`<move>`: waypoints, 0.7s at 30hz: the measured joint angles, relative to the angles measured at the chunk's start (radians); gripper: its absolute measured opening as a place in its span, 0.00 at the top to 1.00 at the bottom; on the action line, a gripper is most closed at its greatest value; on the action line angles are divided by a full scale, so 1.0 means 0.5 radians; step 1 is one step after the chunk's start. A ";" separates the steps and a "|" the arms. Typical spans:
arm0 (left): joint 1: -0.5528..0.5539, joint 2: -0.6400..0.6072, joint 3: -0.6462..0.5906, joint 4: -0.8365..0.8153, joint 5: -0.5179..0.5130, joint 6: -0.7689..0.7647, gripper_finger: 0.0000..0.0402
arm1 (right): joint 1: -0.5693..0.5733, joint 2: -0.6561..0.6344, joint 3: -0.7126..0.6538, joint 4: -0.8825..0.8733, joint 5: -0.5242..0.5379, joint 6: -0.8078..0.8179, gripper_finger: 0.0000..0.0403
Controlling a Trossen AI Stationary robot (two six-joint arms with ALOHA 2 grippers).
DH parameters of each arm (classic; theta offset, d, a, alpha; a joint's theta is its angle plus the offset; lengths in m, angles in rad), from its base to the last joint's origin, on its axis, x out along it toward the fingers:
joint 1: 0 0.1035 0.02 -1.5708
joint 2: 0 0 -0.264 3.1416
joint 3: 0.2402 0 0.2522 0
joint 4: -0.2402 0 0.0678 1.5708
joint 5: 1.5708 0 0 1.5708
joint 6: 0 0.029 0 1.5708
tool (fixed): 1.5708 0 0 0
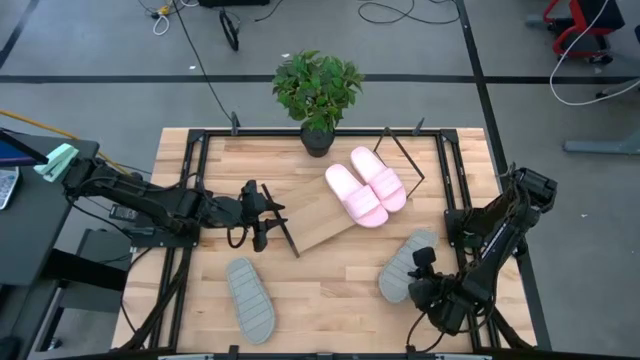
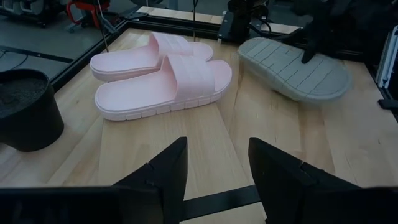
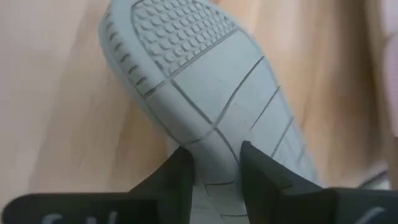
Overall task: Pick and place slides into the shelf
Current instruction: Put the right gray slipper on the shelf
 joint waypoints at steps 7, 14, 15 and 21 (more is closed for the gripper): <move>0.000 0.000 0.000 -0.002 0.001 0.046 0.56 | -0.185 -0.227 0.298 -0.009 -0.018 -0.001 0.76; 0.000 0.000 0.000 -0.004 0.001 0.072 0.57 | -0.335 -0.595 0.483 0.108 0.136 0.127 0.77; 0.000 0.000 0.000 -0.003 0.002 0.072 0.57 | -0.350 -0.653 0.483 0.167 0.167 0.128 0.77; -0.001 0.000 0.000 -0.003 0.051 0.073 0.56 | -0.455 -0.883 0.469 0.401 0.215 0.138 0.77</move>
